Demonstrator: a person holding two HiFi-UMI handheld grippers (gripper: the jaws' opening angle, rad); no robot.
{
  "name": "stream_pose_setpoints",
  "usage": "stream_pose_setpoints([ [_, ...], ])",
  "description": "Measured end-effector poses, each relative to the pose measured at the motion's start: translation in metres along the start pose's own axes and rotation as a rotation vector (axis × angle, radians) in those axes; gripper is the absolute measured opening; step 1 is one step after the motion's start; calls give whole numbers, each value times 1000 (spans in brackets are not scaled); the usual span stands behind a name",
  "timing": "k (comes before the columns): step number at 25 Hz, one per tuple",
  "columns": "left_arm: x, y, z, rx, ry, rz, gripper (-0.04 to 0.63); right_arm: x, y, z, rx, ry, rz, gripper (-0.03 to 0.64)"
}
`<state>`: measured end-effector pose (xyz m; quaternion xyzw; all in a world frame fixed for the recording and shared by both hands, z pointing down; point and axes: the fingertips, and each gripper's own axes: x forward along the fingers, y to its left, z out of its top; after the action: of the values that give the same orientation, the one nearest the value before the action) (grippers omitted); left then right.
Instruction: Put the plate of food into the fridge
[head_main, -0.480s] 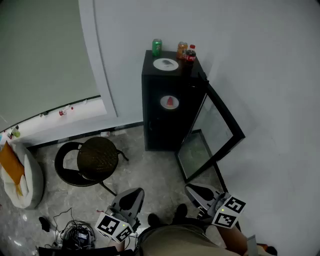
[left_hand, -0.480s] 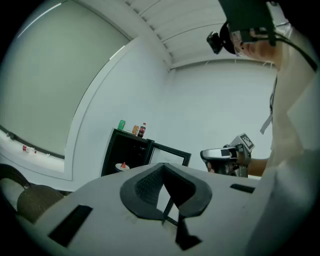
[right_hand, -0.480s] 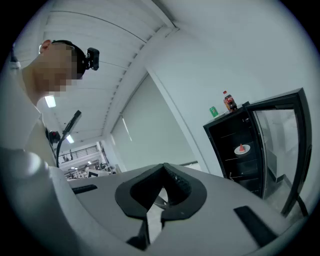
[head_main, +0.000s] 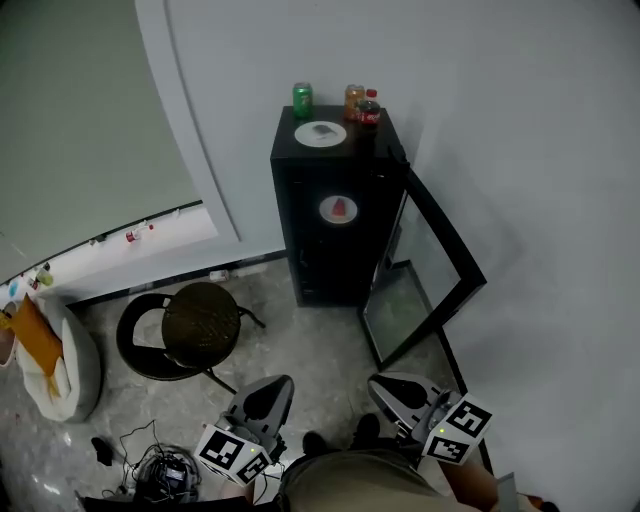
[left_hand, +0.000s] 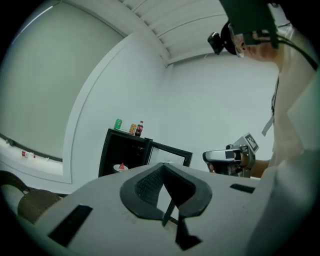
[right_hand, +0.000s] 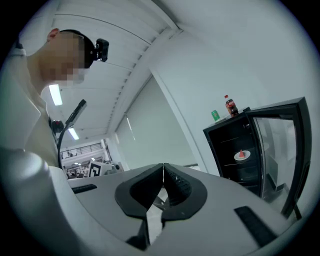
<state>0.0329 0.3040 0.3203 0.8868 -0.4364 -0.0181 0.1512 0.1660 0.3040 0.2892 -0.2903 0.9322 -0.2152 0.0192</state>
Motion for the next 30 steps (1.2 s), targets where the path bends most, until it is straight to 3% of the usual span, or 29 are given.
stream_pose_setpoints([
  [8,47,-13,5,25,15,48,11,-13,-38,17,-30,19,61,20],
  [18,111,-31,-6,21,53,99,11,-36,-95,35,58,45,107,20],
  [23,129,-21,2,53,50,146,11,-27,-108,38,76,80,179,20],
  [30,135,6,9,52,45,166,11,-6,-114,48,77,76,197,20],
])
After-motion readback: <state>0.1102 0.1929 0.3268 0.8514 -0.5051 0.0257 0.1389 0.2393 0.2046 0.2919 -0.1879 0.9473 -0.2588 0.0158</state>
